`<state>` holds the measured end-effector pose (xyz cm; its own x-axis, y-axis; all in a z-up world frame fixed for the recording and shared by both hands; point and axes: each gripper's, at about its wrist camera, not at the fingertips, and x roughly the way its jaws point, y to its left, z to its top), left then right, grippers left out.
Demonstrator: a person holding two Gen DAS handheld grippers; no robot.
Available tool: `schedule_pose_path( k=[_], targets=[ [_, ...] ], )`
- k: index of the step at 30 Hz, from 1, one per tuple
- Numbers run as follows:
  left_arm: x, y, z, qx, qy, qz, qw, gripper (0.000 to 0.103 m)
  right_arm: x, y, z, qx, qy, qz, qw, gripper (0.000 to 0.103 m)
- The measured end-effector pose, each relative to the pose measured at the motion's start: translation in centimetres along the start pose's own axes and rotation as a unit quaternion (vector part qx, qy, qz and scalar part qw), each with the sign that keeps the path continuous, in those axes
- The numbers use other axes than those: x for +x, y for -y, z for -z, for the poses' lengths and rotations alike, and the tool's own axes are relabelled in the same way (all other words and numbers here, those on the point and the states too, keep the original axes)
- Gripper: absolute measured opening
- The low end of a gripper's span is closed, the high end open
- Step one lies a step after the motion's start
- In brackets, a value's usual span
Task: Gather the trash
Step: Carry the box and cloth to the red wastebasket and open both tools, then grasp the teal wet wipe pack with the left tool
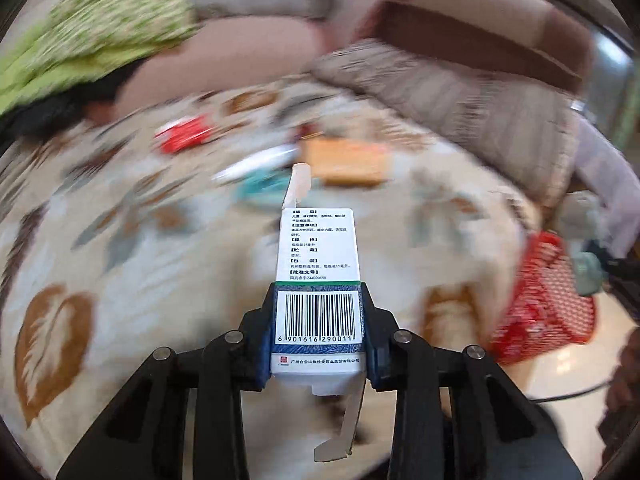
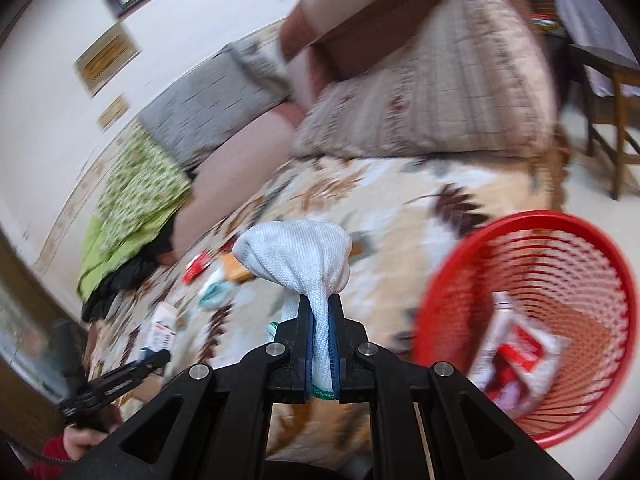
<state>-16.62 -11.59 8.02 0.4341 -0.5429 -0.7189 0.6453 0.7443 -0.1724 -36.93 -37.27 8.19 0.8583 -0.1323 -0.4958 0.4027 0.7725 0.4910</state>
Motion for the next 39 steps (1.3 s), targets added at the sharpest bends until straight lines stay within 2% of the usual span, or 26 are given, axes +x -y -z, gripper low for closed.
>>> schedule_pose_path(
  k=[3,8,13,15,16,17,20,22,25,31,35,39],
  targets=[
    [0.5,5.2,-1.7,0.032,-0.002,0.063,0.9975,0.033,-2.1,2.8,-1.0,0.024,0.020,0.029,0.999,0.007],
    [2.5,14.9,-4.3,0.059,-0.037,0.178,0.9815,0.033,-5.7,7.2,-2.5,0.066,0.051,0.083,0.993,0.007],
    [5.2,22.7,-5.0,0.095,-0.071,0.236,0.9644,0.033,-6.8,11.1,-3.2,0.104,0.051,0.119,0.986,0.010],
    [6.4,25.3,-4.8,0.115,-0.088,0.240,0.9600,0.044,-6.6,12.3,-3.4,0.117,0.040,0.137,0.983,0.019],
    [6.6,25.9,-4.7,0.120,-0.092,0.237,0.9597,0.056,-6.8,12.8,-3.4,0.124,0.043,0.135,0.982,0.030],
    [6.6,26.1,-4.7,0.122,-0.089,0.234,0.9605,0.057,-7.0,13.1,-3.4,0.131,0.047,0.137,0.981,0.039],
    [5.8,25.0,-4.3,0.123,-0.075,0.228,0.9631,0.058,-7.5,12.9,-3.4,0.121,0.055,0.141,0.981,0.044],
    [5.5,23.4,-4.3,0.112,-0.067,0.210,0.9689,0.058,-7.3,12.5,-3.5,0.110,0.053,0.135,0.983,0.044],
    [5.0,20.4,-4.2,0.079,-0.062,0.185,0.9775,0.067,-6.1,10.8,-3.4,0.093,0.040,0.106,0.989,0.044],
    [3.3,12.3,-3.7,0.017,-0.057,0.147,0.9874,0.067,-2.7,4.9,-2.7,0.027,0.000,0.050,0.998,0.044],
    [1.7,6.1,-3.6,-0.018,-0.040,0.099,0.9941,0.067,0.1,0.1,-2.2,-0.018,-0.031,0.019,0.999,0.050],
    [1.2,-0.5,-3.5,-0.082,-0.039,0.063,0.9939,0.067,3.2,-3.6,-1.9,-0.047,-0.057,-0.006,0.997,0.050]
  ],
)
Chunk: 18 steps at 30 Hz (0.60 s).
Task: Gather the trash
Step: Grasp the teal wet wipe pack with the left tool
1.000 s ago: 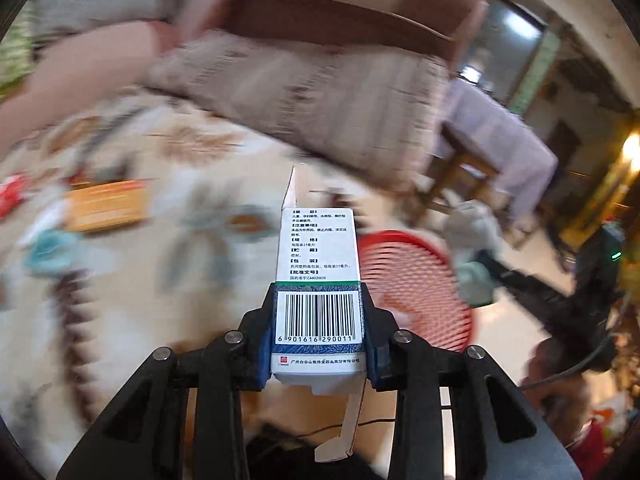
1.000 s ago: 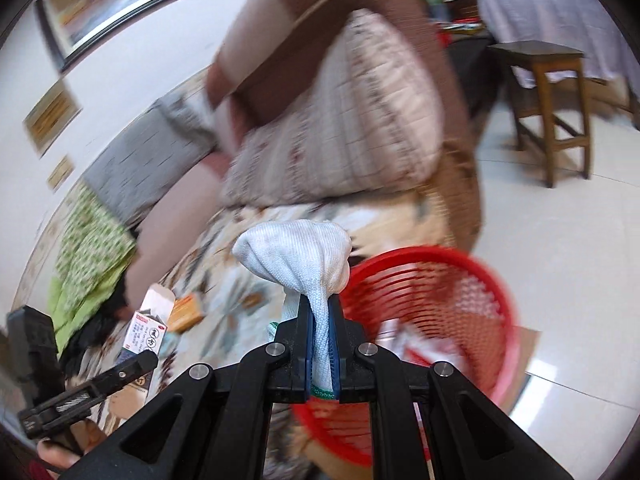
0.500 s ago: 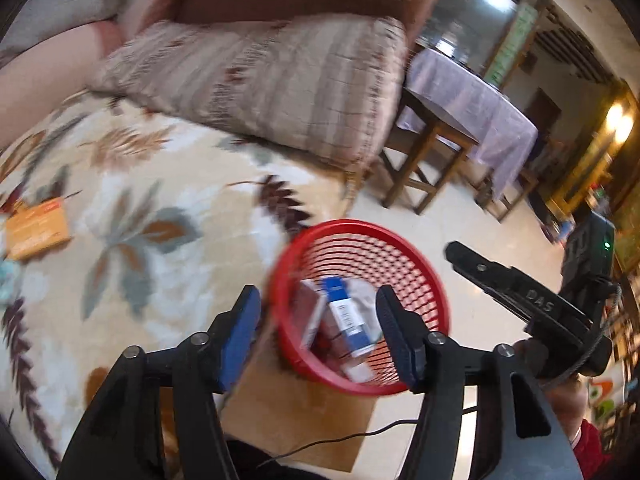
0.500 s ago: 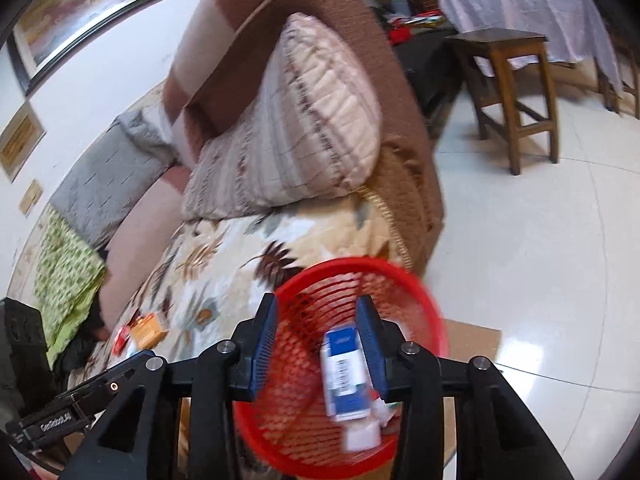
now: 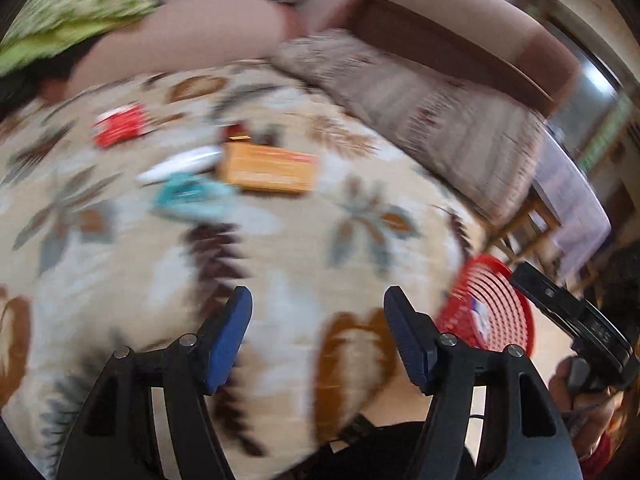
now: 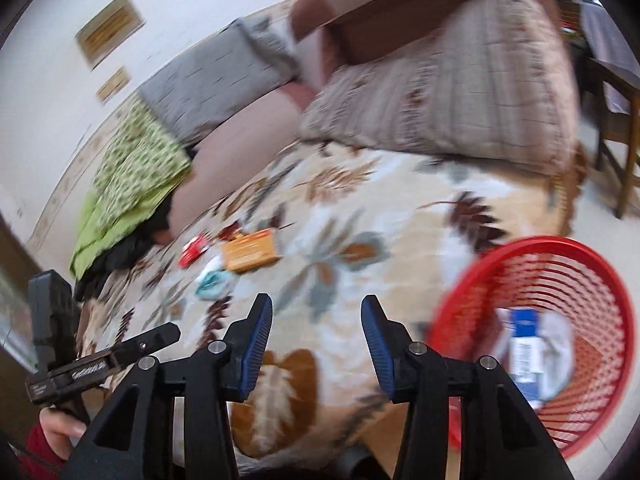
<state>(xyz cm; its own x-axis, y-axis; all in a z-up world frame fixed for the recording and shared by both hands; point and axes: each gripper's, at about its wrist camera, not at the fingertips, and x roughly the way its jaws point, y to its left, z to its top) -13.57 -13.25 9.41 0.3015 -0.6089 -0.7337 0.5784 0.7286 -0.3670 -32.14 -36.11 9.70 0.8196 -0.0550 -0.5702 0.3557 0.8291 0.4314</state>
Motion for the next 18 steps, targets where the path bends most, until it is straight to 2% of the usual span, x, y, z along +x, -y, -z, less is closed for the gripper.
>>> schedule_pose_path(
  k=[4,7,10,14,16,18],
  targets=[
    [0.0,-5.8,-0.8,-0.080,-0.007,-0.016,0.9966,0.067,2.7,-3.3,-0.6,-0.006,-0.014,-0.019,1.000,0.050],
    [1.1,-7.9,-1.6,-0.111,-0.015,-0.025,0.9934,0.067,4.0,-5.2,-0.3,-0.014,-0.017,-0.037,0.999,0.050],
    [3.0,-8.7,-3.0,-0.117,-0.016,-0.050,0.9918,0.067,4.8,-6.3,0.3,-0.032,-0.029,-0.042,0.998,0.050],
    [6.6,-8.7,-5.1,-0.106,-0.035,-0.076,0.9908,0.074,4.8,-5.3,0.4,-0.038,-0.029,-0.028,0.998,0.050],
    [8.2,-8.8,-6.0,-0.123,-0.043,-0.077,0.9885,0.074,4.8,-4.2,0.3,-0.028,-0.029,-0.024,0.999,0.050],
    [9.6,-9.1,-7.0,-0.158,-0.035,-0.086,0.9831,0.074,4.9,-3.3,0.2,-0.022,-0.030,-0.019,0.999,0.050]
  ],
)
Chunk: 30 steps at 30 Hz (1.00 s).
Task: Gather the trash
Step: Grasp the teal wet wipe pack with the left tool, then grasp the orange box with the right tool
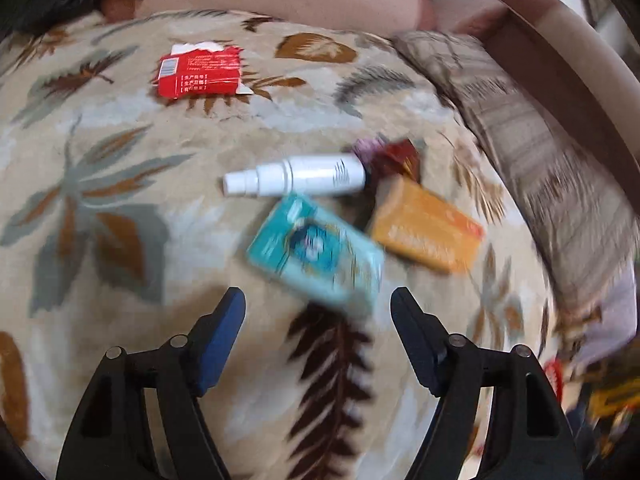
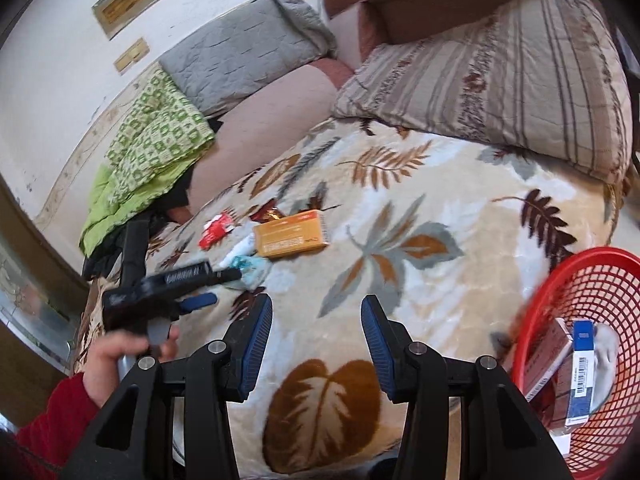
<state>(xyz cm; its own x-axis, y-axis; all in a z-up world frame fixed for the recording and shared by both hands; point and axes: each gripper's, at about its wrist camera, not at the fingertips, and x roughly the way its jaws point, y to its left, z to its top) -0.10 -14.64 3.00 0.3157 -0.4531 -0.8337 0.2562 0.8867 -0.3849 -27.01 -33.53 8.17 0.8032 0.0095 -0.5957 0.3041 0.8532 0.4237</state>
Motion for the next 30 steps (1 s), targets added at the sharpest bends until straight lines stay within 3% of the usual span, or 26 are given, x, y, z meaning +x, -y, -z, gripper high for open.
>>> schedule_pose_path(
  k=[4,8,9,10,13,21,24,26,30],
  targets=[
    [2.6,0.6,-1.3,-0.043,-0.007,-0.018,0.9989,0.082,0.2,1.4,0.1,0.009,-0.004,0.007,1.000,0.050],
    [3.7,2.3,-1.8,0.019,0.013,-0.058,0.9981,0.085,0.4,2.1,0.1,0.013,-0.006,0.009,1.000,0.050],
    [3.6,2.3,-1.6,0.032,0.021,-0.057,0.9976,0.081,0.4,2.2,0.1,0.013,-0.006,0.010,1.000,0.050],
    [3.5,2.1,-1.4,0.046,0.027,-0.068,0.9962,0.061,0.5,2.3,0.1,0.013,-0.006,0.010,1.000,0.050],
    [2.6,1.2,-0.3,0.093,0.037,-0.069,0.9926,0.046,0.9,2.5,0.0,0.012,-0.010,0.008,1.000,0.050],
    [-3.0,-4.5,5.1,0.104,0.061,-0.068,0.9904,0.044,3.8,0.0,-2.6,-0.024,-0.022,-0.021,0.999,0.051],
    [-3.5,-5.9,5.6,0.091,0.072,-0.058,0.9915,0.044,7.0,-1.7,-4.2,-0.041,-0.038,-0.052,0.997,0.054],
    [-3.3,-6.0,5.6,0.095,0.077,-0.055,0.9910,0.045,10.2,-3.0,-5.4,-0.058,-0.058,-0.068,0.994,0.062],
    [-3.0,-5.9,5.7,0.105,0.085,-0.053,0.9895,0.047,15.2,-4.6,-6.9,-0.095,-0.071,-0.058,0.991,0.064]
  ],
)
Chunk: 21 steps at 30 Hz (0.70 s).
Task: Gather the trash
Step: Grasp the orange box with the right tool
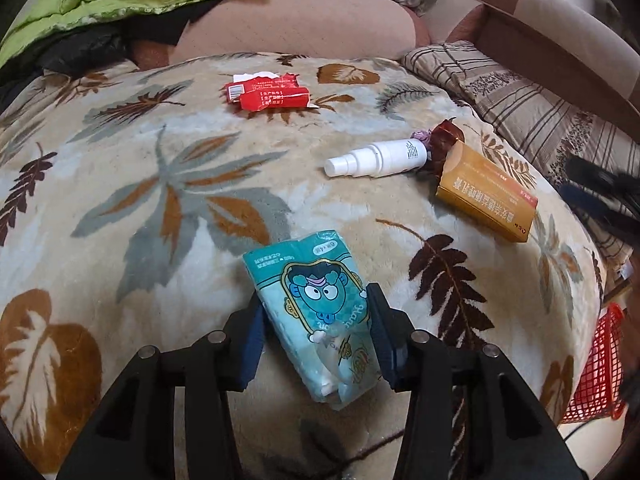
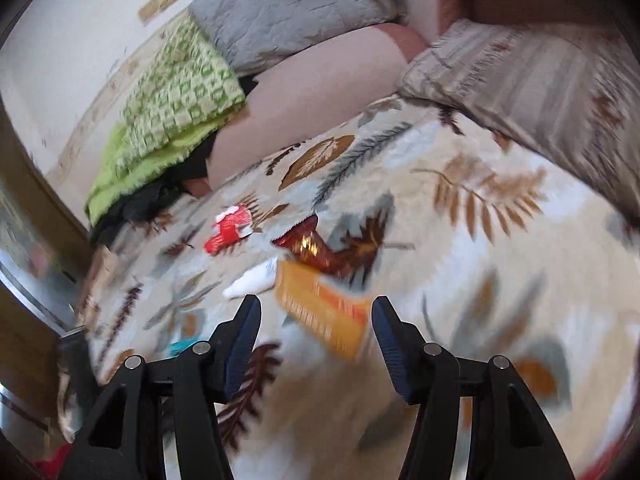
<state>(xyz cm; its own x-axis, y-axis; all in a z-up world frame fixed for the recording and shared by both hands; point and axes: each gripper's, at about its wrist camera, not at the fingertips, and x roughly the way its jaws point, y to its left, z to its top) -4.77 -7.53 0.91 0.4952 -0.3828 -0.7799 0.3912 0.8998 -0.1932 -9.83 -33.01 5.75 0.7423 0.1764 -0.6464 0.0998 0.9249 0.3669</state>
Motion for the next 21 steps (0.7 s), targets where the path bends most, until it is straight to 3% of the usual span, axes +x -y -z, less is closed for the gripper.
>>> schedule_pose_path(
  k=[4,7,9,10,13,16,21],
  targets=[
    [0.1,-0.1,-0.1,0.002,-0.002,0.006,1.0000,0.048,4.7,0.3,-1.2,-0.020,-0.047,-0.012,0.999,0.064],
    [0.1,-0.2,0.0,0.002,-0.002,0.008,1.0000,0.048,6.8,0.3,-0.6,-0.036,-0.080,0.004,0.996,0.065],
    [0.1,-0.2,0.0,0.003,-0.003,0.008,1.0000,0.048,7.1,0.1,0.0,-0.036,-0.093,0.003,0.995,0.056],
    [0.1,-0.2,0.1,0.002,-0.003,0.008,1.0000,0.048,7.1,-0.2,0.4,-0.035,-0.099,0.000,0.995,0.045],
    [0.1,-0.2,0.0,-0.001,-0.003,0.009,1.0000,0.048,6.5,-1.8,1.6,-0.058,-0.107,-0.003,0.993,0.045],
    [0.1,-0.4,0.0,-0.003,-0.004,0.013,0.9999,0.048,6.1,-3.2,2.6,-0.059,-0.128,-0.047,0.989,0.045],
    [0.2,-0.2,0.1,0.003,-0.002,0.011,0.9999,0.048,6.0,-4.6,2.4,-0.083,-0.110,0.005,0.990,0.055]
  ],
)
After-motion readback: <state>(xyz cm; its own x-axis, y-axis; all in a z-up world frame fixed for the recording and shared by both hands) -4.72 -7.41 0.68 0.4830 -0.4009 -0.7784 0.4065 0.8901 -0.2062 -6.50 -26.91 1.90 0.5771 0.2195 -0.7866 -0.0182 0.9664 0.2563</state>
